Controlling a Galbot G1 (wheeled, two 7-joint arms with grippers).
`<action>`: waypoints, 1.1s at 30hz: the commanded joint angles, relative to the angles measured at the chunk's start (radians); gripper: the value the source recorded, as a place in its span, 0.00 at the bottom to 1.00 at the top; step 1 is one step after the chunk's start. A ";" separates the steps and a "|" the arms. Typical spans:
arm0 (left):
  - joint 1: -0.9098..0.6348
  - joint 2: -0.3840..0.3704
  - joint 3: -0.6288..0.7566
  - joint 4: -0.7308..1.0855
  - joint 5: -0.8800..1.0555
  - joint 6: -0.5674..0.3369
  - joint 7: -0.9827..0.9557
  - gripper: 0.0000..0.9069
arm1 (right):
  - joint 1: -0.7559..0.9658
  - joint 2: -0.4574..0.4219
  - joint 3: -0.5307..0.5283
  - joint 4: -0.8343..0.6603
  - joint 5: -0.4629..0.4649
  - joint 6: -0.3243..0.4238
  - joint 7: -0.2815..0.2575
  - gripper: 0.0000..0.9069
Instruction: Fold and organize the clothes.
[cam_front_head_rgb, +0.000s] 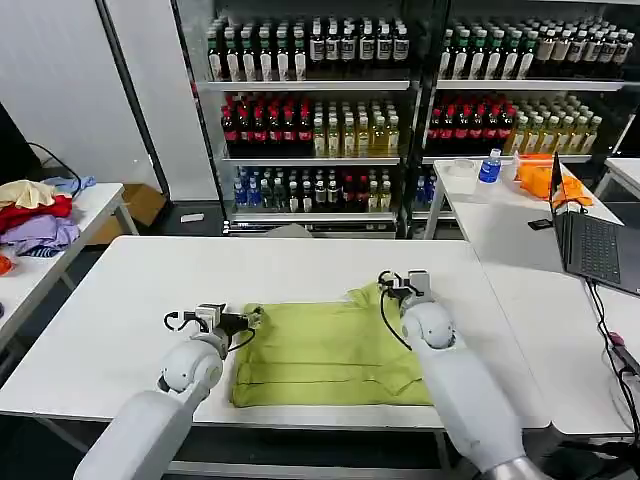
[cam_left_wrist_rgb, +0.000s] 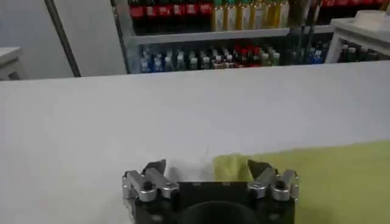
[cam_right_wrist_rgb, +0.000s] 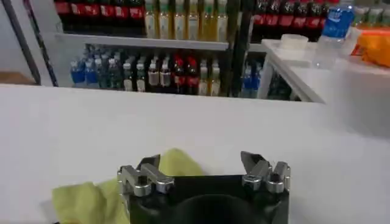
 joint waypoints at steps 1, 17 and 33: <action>-0.036 0.005 0.017 0.050 -0.030 0.001 0.016 0.04 | 0.059 0.051 -0.013 -0.119 0.009 -0.004 -0.002 0.61; 0.050 0.020 0.017 -0.056 -0.044 -0.022 0.076 0.02 | -0.011 0.033 -0.017 -0.029 0.015 0.001 0.003 0.00; 0.090 0.058 -0.040 -0.178 -0.087 -0.040 0.077 0.02 | -0.107 -0.033 -0.003 0.190 -0.025 0.101 0.000 0.00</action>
